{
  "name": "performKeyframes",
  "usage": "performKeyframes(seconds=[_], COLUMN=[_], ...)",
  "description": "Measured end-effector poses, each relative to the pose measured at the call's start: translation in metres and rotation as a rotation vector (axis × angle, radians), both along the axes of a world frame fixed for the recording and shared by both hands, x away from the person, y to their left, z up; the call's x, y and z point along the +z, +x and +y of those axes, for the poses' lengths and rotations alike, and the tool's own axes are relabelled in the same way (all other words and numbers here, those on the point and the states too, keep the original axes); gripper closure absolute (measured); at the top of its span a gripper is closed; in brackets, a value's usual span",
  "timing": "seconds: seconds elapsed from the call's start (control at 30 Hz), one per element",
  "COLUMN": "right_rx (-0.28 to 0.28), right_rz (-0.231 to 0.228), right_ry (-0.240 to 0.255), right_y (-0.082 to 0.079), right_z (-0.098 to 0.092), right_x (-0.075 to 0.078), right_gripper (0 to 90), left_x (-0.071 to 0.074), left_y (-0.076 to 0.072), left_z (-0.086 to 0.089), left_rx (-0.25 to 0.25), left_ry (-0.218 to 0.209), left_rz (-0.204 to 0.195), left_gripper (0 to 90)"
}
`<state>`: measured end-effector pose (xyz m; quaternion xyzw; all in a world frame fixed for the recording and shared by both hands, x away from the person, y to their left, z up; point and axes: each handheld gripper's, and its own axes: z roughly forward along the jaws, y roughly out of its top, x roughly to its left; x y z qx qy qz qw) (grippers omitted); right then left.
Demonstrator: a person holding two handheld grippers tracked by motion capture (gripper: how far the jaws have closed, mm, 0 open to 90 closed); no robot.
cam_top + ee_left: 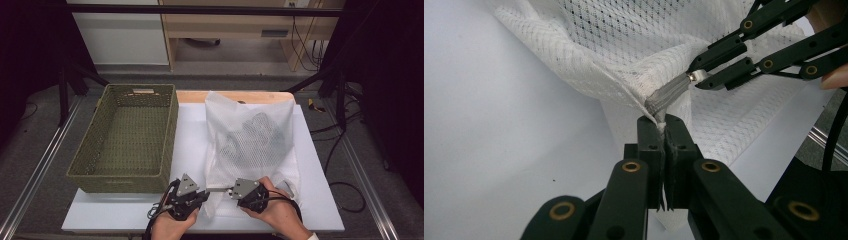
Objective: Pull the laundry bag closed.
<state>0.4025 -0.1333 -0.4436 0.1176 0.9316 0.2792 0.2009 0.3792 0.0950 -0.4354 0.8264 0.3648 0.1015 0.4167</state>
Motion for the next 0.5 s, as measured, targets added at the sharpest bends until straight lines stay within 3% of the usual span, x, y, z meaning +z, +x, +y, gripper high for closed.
performKeyframes(seconds=[0.5], right_rx=[-0.016], right_rz=[0.004], right_ry=[-0.031], right_y=[-0.0001], right_z=[-0.0011], right_x=[-0.0008], right_gripper=[81.8], left_x=[0.0008], left_y=[-0.0013], left_z=[0.0008], left_rx=[0.005], left_ry=[0.0], left_rz=[-0.009], left_gripper=[88.2])
